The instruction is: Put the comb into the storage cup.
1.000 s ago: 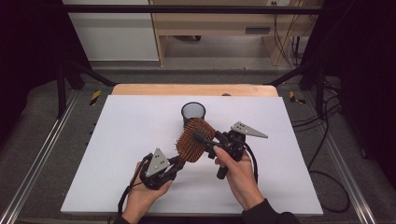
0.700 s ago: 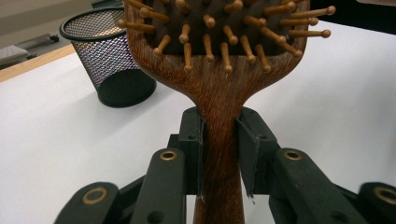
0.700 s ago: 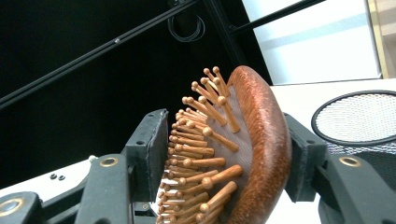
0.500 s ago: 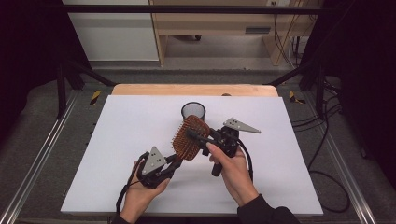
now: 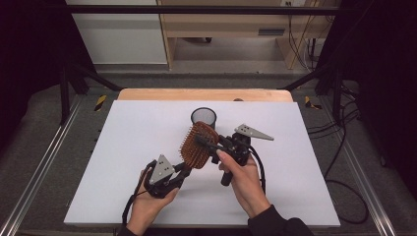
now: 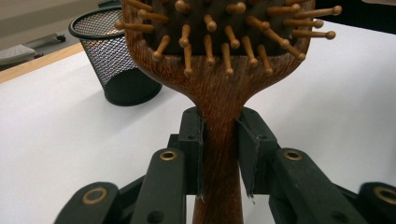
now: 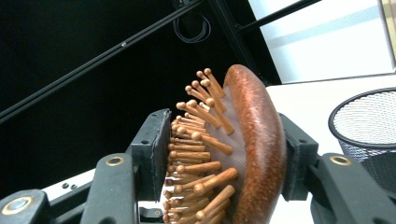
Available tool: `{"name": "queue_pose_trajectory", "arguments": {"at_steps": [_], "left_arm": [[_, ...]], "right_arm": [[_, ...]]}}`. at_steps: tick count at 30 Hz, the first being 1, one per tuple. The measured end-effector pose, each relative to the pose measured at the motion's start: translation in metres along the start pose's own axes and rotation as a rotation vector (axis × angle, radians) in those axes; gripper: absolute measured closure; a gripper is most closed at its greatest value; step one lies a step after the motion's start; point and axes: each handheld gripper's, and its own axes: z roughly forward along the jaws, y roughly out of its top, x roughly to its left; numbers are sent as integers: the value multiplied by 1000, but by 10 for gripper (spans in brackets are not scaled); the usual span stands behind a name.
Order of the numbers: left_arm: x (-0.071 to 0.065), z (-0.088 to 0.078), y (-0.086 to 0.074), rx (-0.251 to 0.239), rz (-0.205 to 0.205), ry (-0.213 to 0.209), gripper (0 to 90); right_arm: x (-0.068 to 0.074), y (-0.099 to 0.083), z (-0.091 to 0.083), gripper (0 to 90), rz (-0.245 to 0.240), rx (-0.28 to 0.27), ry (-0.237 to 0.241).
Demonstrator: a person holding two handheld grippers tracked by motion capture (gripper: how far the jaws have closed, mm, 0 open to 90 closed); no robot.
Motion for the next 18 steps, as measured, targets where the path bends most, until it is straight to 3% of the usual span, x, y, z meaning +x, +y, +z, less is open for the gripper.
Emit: {"name": "queue_pose_trajectory", "arguments": {"at_steps": [18], "left_arm": [[2, -1, -1, -8, -25, 13, 730]], "right_arm": [[12, 4, 8, 514, -61, 23, -22]]}}
